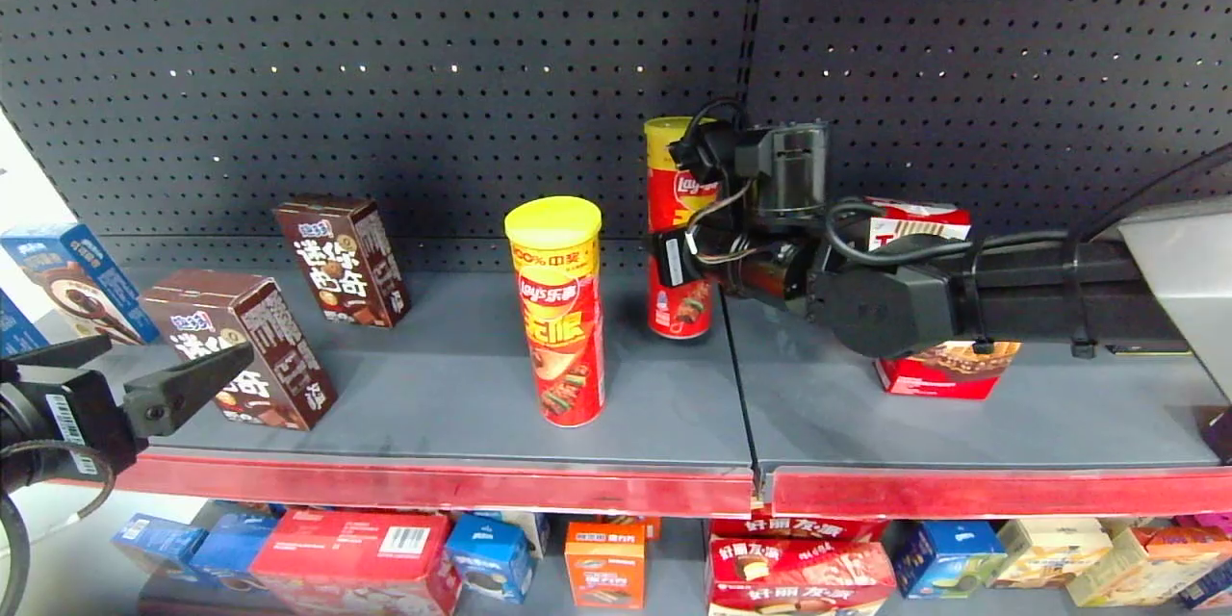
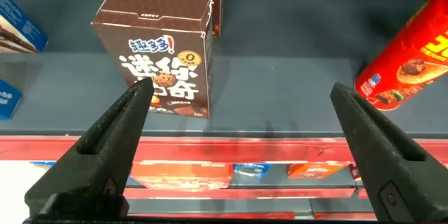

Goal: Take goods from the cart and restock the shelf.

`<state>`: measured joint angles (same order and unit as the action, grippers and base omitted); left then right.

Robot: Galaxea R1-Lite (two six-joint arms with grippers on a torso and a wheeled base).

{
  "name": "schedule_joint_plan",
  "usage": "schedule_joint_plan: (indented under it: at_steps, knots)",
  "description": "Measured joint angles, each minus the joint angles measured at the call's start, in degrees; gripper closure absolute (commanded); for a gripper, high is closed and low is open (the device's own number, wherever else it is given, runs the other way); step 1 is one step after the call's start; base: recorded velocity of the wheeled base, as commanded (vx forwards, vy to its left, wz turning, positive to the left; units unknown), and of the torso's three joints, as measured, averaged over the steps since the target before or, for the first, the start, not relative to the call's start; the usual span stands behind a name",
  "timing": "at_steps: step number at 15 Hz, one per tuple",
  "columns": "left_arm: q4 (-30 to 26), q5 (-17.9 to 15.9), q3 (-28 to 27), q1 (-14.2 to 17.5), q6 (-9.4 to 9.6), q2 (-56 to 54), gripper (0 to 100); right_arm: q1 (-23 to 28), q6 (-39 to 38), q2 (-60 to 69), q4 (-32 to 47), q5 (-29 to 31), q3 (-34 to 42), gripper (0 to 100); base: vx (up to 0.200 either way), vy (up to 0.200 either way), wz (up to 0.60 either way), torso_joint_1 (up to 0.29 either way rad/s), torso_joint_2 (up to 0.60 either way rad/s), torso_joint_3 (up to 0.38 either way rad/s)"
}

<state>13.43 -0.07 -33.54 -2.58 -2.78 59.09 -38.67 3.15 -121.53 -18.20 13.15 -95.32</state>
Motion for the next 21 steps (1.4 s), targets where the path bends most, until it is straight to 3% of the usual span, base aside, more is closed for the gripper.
schedule_joint_plan:
  at_steps: [11,21]
  knots:
    - [-0.11,-0.02,1.1,0.02,0.07,-0.55,0,-0.61,0.71,-10.61,-0.05,-0.71,-14.3,100,0.0,0.0,0.0,0.0,0.0,0.0]
    - [-0.11,-0.02,1.16,-0.05,0.07,-0.79,0,-0.61,1.17,-13.45,-0.27,-0.67,-15.62,100,0.0,0.0,0.0,0.0,0.0,0.0]
